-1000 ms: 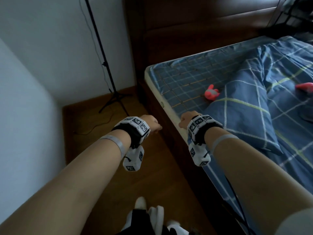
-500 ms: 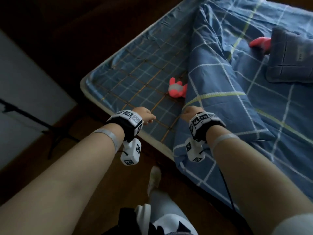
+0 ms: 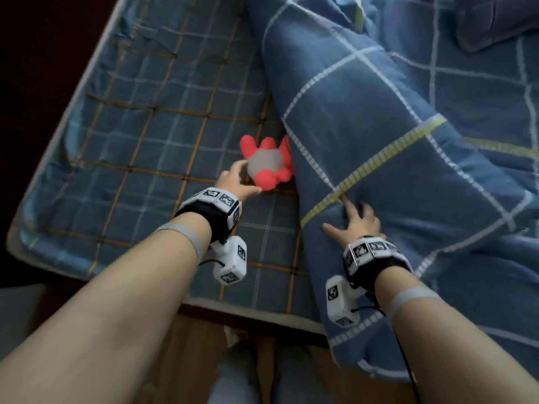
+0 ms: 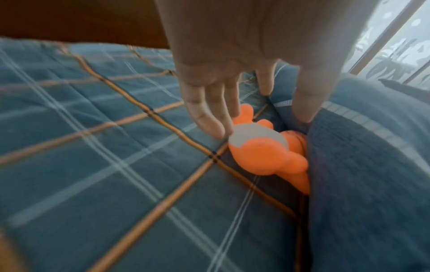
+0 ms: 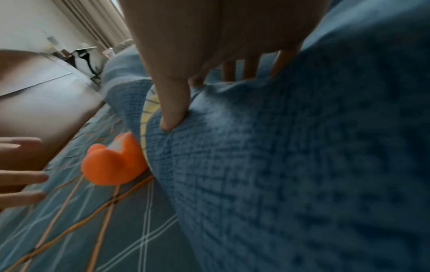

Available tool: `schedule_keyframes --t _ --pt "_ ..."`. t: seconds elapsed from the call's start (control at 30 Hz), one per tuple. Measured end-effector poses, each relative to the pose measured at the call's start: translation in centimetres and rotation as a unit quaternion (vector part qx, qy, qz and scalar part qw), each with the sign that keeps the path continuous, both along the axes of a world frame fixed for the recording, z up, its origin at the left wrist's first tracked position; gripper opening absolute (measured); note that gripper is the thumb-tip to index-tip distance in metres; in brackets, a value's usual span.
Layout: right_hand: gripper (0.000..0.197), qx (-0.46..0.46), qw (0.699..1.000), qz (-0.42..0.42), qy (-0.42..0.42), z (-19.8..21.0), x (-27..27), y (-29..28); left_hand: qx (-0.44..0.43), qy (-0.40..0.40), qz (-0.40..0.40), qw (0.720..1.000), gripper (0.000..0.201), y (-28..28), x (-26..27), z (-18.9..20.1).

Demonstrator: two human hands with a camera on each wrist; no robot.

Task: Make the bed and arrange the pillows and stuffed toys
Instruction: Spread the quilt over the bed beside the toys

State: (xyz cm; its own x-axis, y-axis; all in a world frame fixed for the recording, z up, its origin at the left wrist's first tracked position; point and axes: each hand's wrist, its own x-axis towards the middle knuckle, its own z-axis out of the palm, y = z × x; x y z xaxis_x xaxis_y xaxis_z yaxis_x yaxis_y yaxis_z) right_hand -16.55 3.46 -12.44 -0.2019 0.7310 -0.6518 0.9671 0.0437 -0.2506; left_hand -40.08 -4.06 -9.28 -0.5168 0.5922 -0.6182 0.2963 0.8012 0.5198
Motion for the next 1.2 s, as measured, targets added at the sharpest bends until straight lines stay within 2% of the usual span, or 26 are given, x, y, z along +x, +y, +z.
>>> schedule_keyframes --t 0.17,0.23,0.3,0.37,0.5,0.63,0.7,0.73,0.77,0.8,0.83,0.87,0.9,0.93,0.97,1.03,1.13,1.2 --pt "0.076 -0.013 0.999 -0.024 0.039 -5.1 -0.2 0.2 0.010 -0.003 0.037 0.999 0.098 5.8 -2.0 -6.3" --pt "0.076 -0.001 0.999 -0.019 0.038 -5.6 0.0 -0.1 0.005 -0.045 0.059 0.997 0.109 6.9 -1.6 -8.0" --pt "0.076 0.005 0.999 -0.021 0.041 -5.7 -0.1 -0.1 0.024 -0.089 0.085 0.992 0.106 7.2 -1.6 -8.6" --pt "0.077 0.001 0.999 -0.018 0.043 -5.6 -0.1 0.0 0.010 -0.070 0.090 0.993 0.100 6.8 -2.2 -8.5" --pt "0.080 -0.021 0.999 -0.010 0.042 -4.7 0.1 0.2 0.025 -0.053 0.182 0.982 0.084 3.7 -3.9 -5.4" --pt "0.079 -0.051 0.998 0.006 0.034 -1.8 0.4 0.3 0.043 -0.008 0.324 0.945 0.072 0.2 -8.1 0.2" --pt "0.075 -0.070 0.997 0.002 0.032 -0.3 1.2 0.6 0.021 -0.012 0.272 0.962 0.054 0.2 -9.3 4.3" --pt "0.073 -0.084 0.996 -0.010 0.028 0.5 1.8 0.7 0.023 -0.042 0.264 0.963 0.051 1.5 -8.9 6.2" --pt "0.071 -0.098 0.995 -0.025 0.024 1.2 2.5 0.9 0.037 -0.084 0.303 0.949 0.054 3.2 -7.9 8.1" --pt "0.069 -0.108 0.993 -0.039 0.022 1.8 3.2 1.1 0.051 -0.192 0.332 0.922 0.060 5.2 -6.4 10.3" --pt "0.068 -0.112 0.992 -0.055 0.021 2.4 3.9 1.2 0.053 -0.329 0.287 0.898 0.072 6.7 -5.0 12.6" --pt "0.067 -0.109 0.991 -0.072 0.018 2.8 4.7 1.3 0.089 -0.423 0.234 0.871 0.088 8.7 -3.9 13.9" --pt "0.066 -0.100 0.991 -0.090 0.012 3.1 5.4 1.5 0.145 -0.458 0.168 0.861 0.094 11.2 -3.0 14.0" --pt "0.065 -0.087 0.990 -0.107 0.006 3.3 6.2 1.6 0.175 -0.458 0.173 0.854 0.094 12.8 -1.2 14.9" --pt "0.065 -0.069 0.990 -0.125 -0.003 3.5 7.0 1.6 0.185 -0.432 0.175 0.865 0.090 13.7 0.9 15.7" --pt "0.065 -0.026 0.985 -0.171 -0.013 3.5 8.3 1.6 0.176 -0.355 0.139 0.908 0.076 13.4 4.4 15.1" --pt "0.075 0.005 0.949 -0.316 0.022 2.8 9.9 1.2 0.060 -0.335 0.098 0.935 0.047 10.1 6.6 10.7" --pt "0.086 -0.001 0.928 -0.368 0.049 2.0 10.7 0.9 -0.012 -0.314 0.087 0.945 0.036 7.0 7.0 7.2"
